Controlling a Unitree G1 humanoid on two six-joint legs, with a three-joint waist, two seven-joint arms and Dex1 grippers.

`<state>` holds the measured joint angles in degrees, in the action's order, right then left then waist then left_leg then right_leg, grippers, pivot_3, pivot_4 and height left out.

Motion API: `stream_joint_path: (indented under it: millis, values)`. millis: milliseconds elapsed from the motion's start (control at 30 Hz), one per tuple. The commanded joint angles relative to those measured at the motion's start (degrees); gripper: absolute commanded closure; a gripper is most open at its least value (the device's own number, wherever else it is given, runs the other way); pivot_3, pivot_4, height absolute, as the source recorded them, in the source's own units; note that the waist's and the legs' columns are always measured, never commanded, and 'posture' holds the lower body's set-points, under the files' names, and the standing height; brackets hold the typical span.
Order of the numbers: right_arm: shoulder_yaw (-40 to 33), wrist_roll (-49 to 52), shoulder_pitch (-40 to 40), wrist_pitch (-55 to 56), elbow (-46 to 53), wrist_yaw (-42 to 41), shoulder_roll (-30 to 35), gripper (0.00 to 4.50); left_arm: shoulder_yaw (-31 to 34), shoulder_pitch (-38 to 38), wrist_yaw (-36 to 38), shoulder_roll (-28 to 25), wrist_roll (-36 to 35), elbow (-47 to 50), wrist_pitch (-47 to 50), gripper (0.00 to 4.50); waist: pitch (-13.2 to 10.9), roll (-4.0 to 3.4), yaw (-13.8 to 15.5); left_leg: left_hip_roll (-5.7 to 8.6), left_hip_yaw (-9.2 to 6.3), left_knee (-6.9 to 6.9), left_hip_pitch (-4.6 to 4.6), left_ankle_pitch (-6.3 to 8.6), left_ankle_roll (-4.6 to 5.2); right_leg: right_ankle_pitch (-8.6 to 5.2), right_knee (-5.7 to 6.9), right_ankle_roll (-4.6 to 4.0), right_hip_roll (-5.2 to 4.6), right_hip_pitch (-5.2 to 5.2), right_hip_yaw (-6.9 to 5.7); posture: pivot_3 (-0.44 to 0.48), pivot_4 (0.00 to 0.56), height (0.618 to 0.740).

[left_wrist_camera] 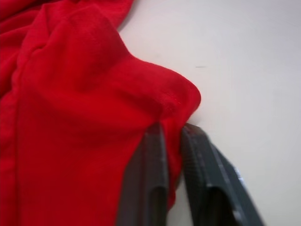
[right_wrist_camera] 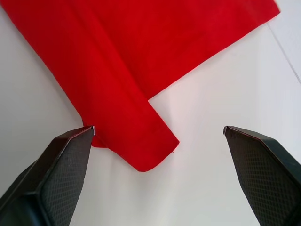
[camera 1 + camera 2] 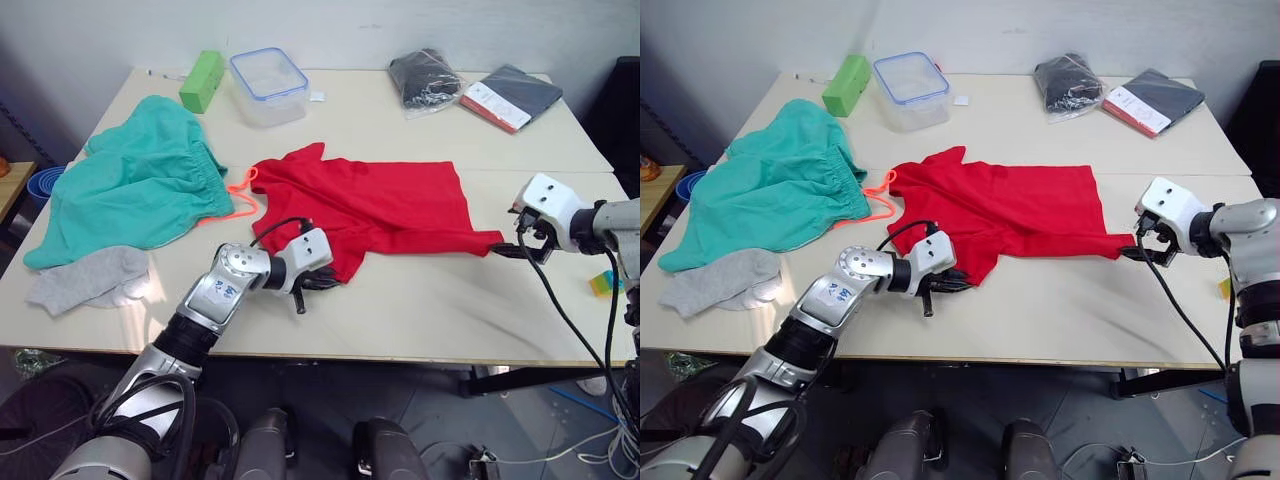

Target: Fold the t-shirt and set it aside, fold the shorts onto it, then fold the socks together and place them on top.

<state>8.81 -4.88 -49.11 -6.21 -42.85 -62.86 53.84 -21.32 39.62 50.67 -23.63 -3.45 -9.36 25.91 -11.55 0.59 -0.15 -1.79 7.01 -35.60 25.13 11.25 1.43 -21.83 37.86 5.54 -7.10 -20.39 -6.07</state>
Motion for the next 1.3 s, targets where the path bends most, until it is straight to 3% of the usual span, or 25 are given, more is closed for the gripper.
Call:
stream_joint_path:
  millis: [33,367,600,733,1000,1133,1300]
  values:
    - [1.2,-2.9,-3.6,-1.8,-3.0,1.4,-1.3,0.0,-0.8,-0.4,2.9,-1.3,0.5,1.5,0.0,4.48,0.0,0.0,0.0,0.0,0.0,0.0,-0.01,0.0,0.0,0.0,0.01,0.0,0.0,0.0,-0.01,0.0,0.15,0.74]
    - [2.1,-3.4,-6.5,-6.2,-4.4,-4.6,-3.9,0.0,2.2,-7.2,12.4,-14.9,-2.0,12.9,2.6,4.48,0.0,-0.02,-0.7,-0.03,0.04,0.09,-0.01,0.01,-0.02,-0.01,0.03,-0.02,-0.01,-0.08,0.1,0.0,0.15,0.74]
    - [0.5,1.7,-6.6,0.0,-2.3,-18.6,-2.6,0.0,4.4,-12.4,16.0,-22.8,-2.2,15.2,-0.6,4.48,0.0,-0.03,-1.5,-0.02,0.03,0.12,-0.02,0.01,-0.02,-0.02,0.03,-0.03,-0.02,-0.07,0.11,0.0,0.15,0.74]
    - [1.4,0.3,-7.8,6.0,-5.2,-19.7,-2.3,0.0,6.5,-15.2,19.0,-26.8,-3.3,15.3,-3.3,4.48,0.0,-0.03,-1.9,-0.07,0.14,0.22,-0.11,0.03,-0.05,-0.02,0.04,-0.04,-0.09,-0.11,0.1,0.0,0.15,0.74]
    - [2.8,-1.5,-10.0,10.8,-9.5,-22.7,-2.9,0.0,8.3,-18.8,20.7,-30.1,-2.8,14.8,-7.3,4.48,0.0,-0.05,-2.0,-0.05,0.25,0.33,-0.18,0.03,-0.06,-0.03,0.06,-0.06,-0.29,-0.18,0.09,0.0,0.15,0.74]
    - [3.2,-0.6,-6.2,13.9,-5.3,-28.5,-0.9,0.0,8.5,-18.7,20.0,-29.1,-3.2,15.8,-6.1,4.48,0.0,-0.05,-1.7,-0.04,0.25,0.32,-0.19,0.03,-0.06,-0.03,0.09,-0.06,-0.29,-0.17,0.09,0.0,0.15,0.74]
    - [3.7,2.0,0.1,14.3,2.4,-28.6,1.5,0.0,8.8,-19.3,19.7,-29.1,-3.4,16.7,-5.9,4.48,0.0,-0.05,-1.5,-0.02,0.25,0.31,-0.19,0.04,-0.04,-0.03,0.1,-0.06,-0.34,-0.17,0.09,0.0,0.15,0.74]
